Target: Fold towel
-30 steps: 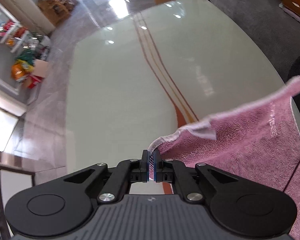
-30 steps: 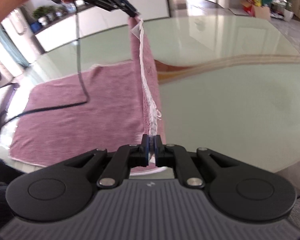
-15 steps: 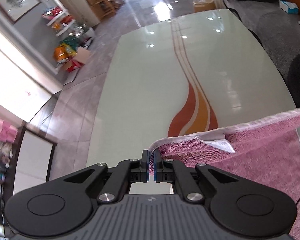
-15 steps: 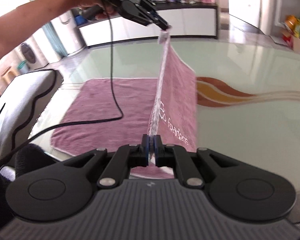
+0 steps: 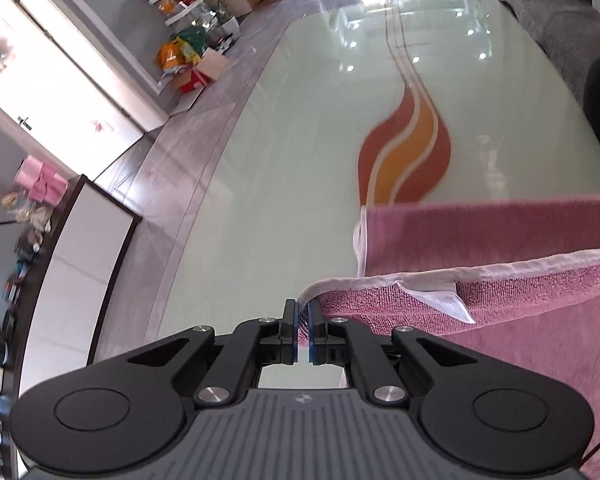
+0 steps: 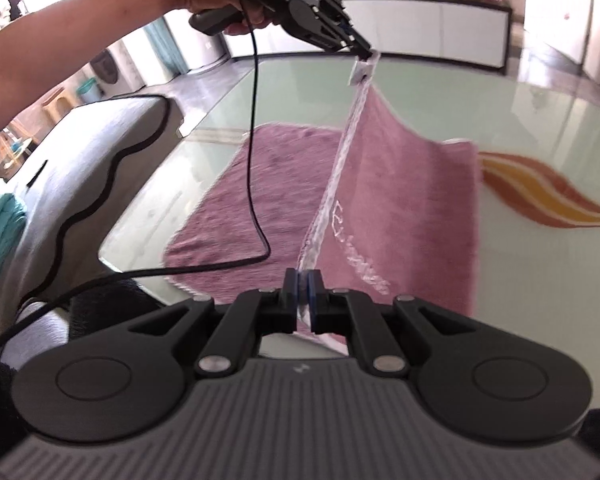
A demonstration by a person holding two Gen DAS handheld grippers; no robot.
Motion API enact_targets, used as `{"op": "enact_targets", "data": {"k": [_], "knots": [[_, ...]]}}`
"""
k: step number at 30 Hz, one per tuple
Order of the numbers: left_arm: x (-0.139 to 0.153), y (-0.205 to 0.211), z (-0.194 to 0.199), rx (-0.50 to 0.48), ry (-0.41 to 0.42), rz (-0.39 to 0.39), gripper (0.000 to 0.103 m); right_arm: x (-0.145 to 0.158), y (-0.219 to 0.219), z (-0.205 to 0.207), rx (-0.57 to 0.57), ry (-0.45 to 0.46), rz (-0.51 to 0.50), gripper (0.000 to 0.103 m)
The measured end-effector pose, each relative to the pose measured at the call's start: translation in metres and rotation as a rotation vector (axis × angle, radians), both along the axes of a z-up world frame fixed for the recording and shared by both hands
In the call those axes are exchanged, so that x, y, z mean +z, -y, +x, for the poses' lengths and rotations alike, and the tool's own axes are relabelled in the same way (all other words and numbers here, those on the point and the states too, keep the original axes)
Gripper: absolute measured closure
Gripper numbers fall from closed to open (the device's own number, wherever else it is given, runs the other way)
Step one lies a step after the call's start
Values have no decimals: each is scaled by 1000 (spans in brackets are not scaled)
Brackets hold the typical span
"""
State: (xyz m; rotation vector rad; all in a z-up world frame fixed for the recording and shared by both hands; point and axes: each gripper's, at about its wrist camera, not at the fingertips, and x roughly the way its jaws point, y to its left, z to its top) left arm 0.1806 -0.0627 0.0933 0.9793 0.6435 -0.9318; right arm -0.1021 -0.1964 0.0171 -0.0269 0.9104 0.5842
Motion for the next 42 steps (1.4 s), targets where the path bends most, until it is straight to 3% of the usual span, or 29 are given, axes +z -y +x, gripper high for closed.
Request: {"op": "enact_targets", "data": {"k": [11, 17, 18, 21, 26, 30, 34, 37, 42], "knots": [[-31, -68, -7, 63, 23, 35, 98, -28, -65, 11, 97, -66, -5, 98], [-44, -93, -8, 74, 43, 63, 98, -36, -92, 16, 150, -95, -5, 98], [-46, -98, -8, 81, 48, 66, 102, -37, -96, 16, 156, -100, -4, 98], [-50, -104, -5, 94, 64, 77, 103, -43, -109, 20, 170, -114, -3, 98], [-59, -118, -3, 106, 35, 70, 103, -54, -117, 26, 185, -148, -7, 98], [-68, -133, -1, 146, -18, 52, 94, -62, -116, 27, 188, -174, -2, 98], [-67, -153, 4, 246, -155, -48, 78, -64, -112, 27, 187, -190, 16, 98], [-66, -166, 14, 343, -281, -125, 75, -61, -110, 26, 190, -186, 33, 98], [-71, -171, 30, 475, -397, -203, 72, -60, -106, 25, 188, -179, 56, 98]]}}
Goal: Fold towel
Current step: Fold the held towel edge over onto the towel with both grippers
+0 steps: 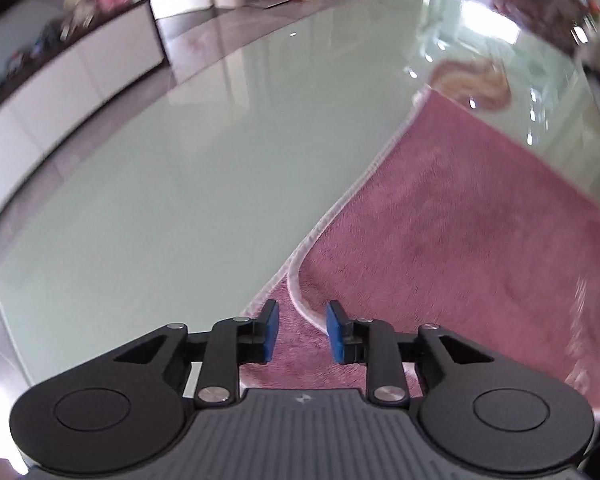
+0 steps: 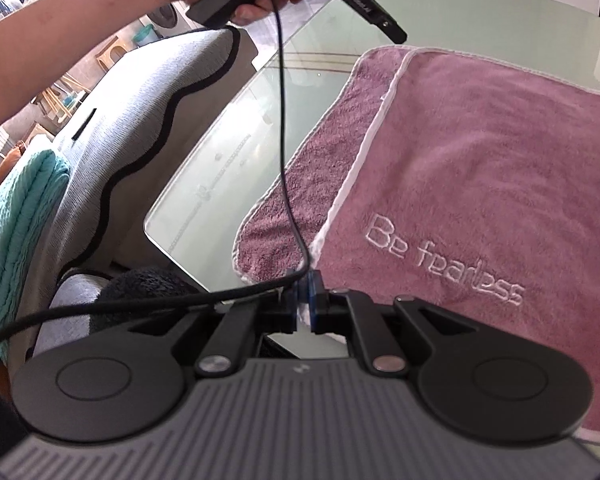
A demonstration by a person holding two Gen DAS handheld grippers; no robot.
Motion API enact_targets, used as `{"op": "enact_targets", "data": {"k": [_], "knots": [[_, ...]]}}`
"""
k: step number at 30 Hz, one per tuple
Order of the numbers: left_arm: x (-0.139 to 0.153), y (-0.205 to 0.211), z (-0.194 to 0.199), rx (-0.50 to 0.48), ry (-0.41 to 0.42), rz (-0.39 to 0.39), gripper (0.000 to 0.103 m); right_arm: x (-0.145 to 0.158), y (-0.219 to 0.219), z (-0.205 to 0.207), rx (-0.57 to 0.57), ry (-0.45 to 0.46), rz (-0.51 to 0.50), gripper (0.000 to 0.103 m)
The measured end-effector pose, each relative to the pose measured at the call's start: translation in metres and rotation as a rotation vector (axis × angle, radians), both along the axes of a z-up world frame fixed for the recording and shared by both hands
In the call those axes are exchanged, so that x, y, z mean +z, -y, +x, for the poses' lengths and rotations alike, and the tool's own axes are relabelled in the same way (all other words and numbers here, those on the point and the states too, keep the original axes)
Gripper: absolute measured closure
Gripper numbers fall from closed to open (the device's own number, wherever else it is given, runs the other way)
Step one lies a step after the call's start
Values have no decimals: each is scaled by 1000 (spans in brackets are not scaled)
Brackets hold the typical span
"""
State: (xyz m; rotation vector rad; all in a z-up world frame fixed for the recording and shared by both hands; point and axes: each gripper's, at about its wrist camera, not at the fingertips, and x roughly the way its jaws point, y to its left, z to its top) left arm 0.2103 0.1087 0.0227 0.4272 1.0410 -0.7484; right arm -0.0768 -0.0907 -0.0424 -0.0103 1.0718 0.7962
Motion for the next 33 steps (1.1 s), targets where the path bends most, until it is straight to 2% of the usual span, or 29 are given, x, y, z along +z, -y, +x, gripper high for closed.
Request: {"op": "enact_targets", "data": {"k": [5, 13, 16, 20, 21, 22, 26, 33], "knots": [[-17, 7, 17, 117, -81, 52, 74, 3, 5, 0, -5, 9, 21, 98], [-30, 20, 27, 171, -153, 56, 74, 1, 8, 1, -8, 5, 33, 98], [-35, 22, 28, 195, -149, 90, 75, 1, 9, 1, -12, 6, 37, 98], [-37, 21, 30, 217, -161, 87, 77, 0, 9, 1, -14, 6, 39, 98], [-37, 20, 30, 219, -165, 84, 84, 0, 10, 2, -15, 7, 40, 98], [-37, 20, 30, 213, -169, 79, 100, -1, 10, 2, -16, 6, 41, 98], [-37, 25, 24, 169, -153, 87, 100, -2, 11, 3, -19, 5, 44, 98], [-28, 23, 21, 176, -121, 88, 100, -1, 8, 2, -13, 8, 50, 98]]}}
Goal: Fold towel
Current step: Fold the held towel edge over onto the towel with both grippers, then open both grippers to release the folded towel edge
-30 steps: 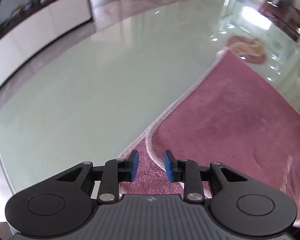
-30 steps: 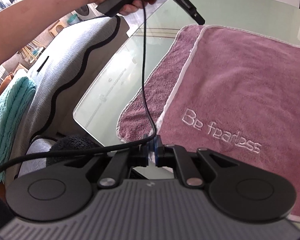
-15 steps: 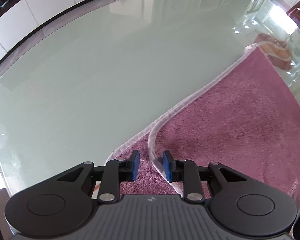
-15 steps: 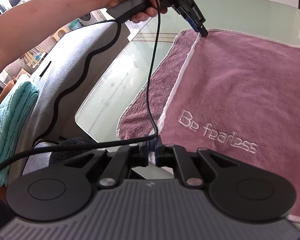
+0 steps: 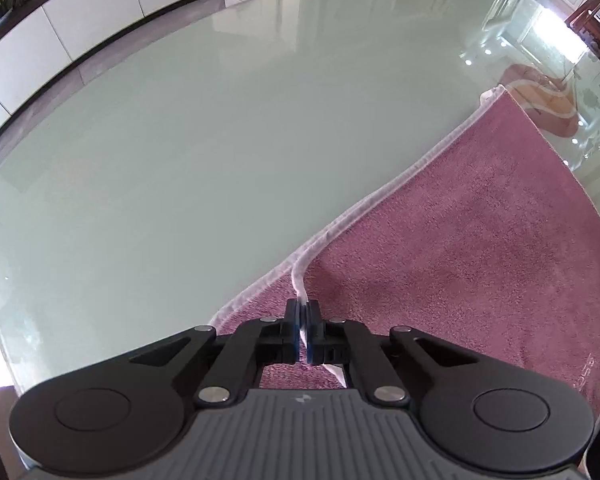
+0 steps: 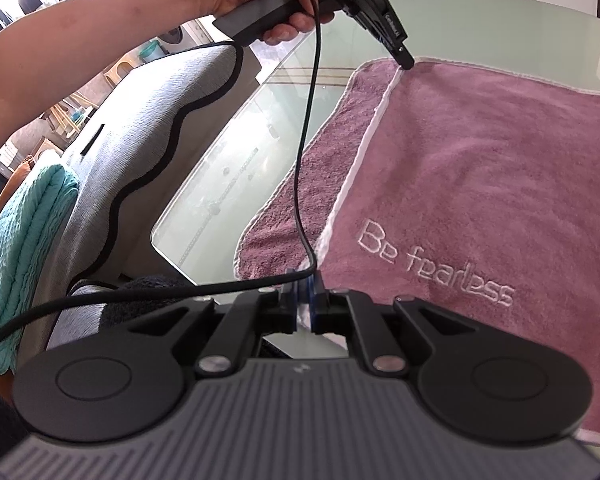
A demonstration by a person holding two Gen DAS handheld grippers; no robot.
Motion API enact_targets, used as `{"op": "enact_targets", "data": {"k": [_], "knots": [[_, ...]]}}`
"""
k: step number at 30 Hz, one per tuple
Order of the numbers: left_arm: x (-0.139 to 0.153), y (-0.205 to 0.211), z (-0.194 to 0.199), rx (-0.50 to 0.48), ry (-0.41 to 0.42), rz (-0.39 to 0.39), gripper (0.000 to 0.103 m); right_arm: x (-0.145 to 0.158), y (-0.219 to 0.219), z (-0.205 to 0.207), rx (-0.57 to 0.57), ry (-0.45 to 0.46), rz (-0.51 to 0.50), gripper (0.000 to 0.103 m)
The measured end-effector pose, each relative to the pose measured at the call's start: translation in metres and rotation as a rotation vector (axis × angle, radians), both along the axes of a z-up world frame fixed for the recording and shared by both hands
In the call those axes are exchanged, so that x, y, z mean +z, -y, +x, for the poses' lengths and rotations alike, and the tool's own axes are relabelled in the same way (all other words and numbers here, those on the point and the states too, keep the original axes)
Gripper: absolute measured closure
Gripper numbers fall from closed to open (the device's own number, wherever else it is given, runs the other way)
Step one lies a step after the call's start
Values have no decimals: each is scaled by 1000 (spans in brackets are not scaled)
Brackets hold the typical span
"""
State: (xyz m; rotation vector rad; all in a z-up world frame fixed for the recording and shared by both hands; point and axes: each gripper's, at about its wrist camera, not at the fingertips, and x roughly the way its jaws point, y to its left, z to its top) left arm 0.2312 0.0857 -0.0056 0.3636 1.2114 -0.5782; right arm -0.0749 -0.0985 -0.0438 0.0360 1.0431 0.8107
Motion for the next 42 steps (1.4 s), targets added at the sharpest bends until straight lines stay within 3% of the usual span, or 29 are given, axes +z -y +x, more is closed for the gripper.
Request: {"op": "enact_targets", "data": {"k": [19, 31, 42], "knots": [[38, 3, -4, -31, 103, 76, 100, 9, -38, -9, 85, 37, 42, 98], [15, -1, -11, -47, 114, 176, 100, -18, -72, 0, 152, -25, 33, 98], [14, -1, -14, -49, 151, 192, 99, -44, -84, 9, 162, -79, 36, 98]]}}
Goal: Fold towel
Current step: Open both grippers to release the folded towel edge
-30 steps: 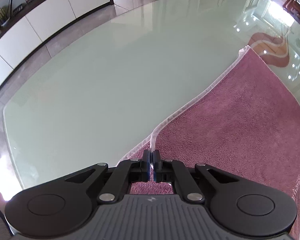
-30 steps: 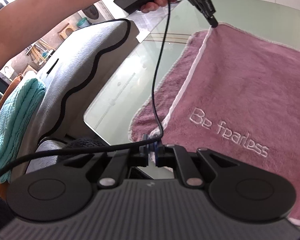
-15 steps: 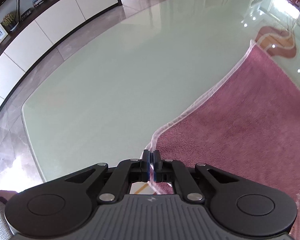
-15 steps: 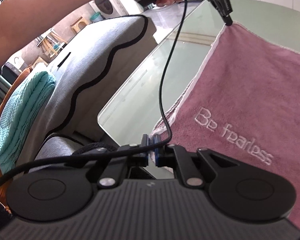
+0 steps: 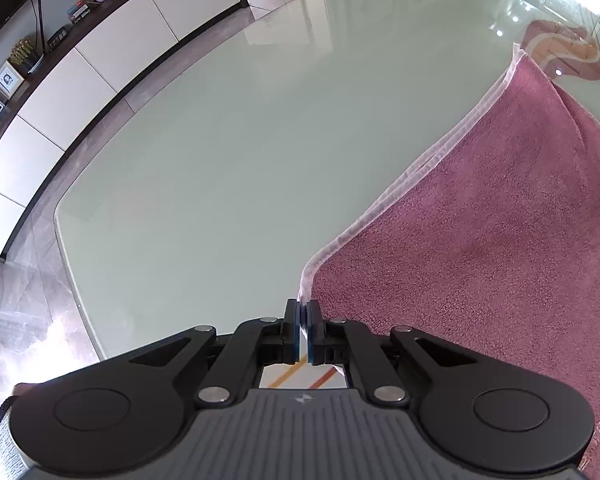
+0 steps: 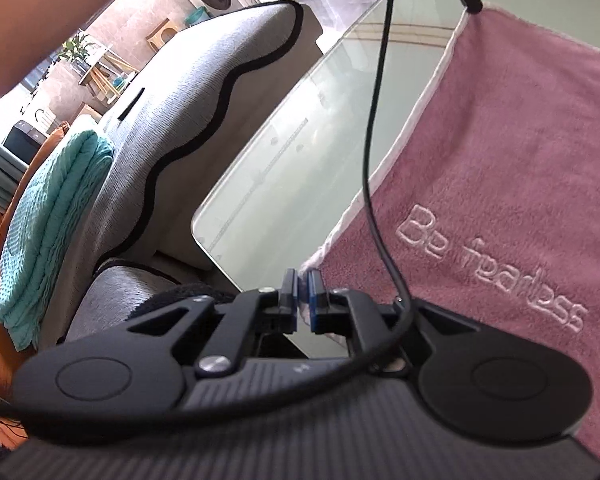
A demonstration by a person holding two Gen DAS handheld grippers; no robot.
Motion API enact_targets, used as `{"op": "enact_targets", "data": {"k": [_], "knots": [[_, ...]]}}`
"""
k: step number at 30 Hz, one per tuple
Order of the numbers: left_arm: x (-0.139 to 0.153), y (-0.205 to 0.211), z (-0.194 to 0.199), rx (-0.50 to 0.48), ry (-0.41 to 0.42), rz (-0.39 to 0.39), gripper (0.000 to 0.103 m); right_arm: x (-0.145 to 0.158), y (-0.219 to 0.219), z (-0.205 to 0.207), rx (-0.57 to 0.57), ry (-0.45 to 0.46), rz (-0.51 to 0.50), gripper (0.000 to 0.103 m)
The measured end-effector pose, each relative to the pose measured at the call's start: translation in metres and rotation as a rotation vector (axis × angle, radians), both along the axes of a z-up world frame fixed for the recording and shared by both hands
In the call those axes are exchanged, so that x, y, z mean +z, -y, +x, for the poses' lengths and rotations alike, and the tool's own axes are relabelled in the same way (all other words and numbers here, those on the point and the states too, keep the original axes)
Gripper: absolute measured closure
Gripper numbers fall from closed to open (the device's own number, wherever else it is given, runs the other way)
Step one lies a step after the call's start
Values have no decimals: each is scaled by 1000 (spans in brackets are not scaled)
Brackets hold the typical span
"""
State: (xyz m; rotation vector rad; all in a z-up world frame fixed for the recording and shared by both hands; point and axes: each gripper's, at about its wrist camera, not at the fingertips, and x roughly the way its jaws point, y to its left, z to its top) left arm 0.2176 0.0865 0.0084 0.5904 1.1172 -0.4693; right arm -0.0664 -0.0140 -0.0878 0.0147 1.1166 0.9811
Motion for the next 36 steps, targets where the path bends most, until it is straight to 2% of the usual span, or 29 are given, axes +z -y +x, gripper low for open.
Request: {"op": "enact_targets", "data": {"k": [10, 15, 26, 28, 30, 32, 34, 36], "knots": [[-10, -2, -4, 2, 10, 10, 98, -9, -9, 3, 16, -7, -25, 98], [-14, 1, -7, -10, 23, 39, 97, -11, -8, 3, 16, -7, -31, 97], [-6, -3, -9, 4, 46, 63, 96, -11, -8, 6, 1, 8, -20, 97], [-6, -6, -11, 7, 49, 70, 92, -15, -10, 5, 3, 9, -30, 95], [-6, -7, -14, 14, 57, 81, 91, -18, -12, 3, 11, 5, -31, 84], [-5, -11, -16, 24, 64, 86, 90, -18, -13, 1, 25, -4, -9, 58], [-4, -15, -20, 31, 70, 88, 89, -15, -10, -2, 37, -6, 5, 42], [-1, -19, -28, 28, 71, 82, 88, -10, 3, -5, 45, 5, 19, 40]]}}
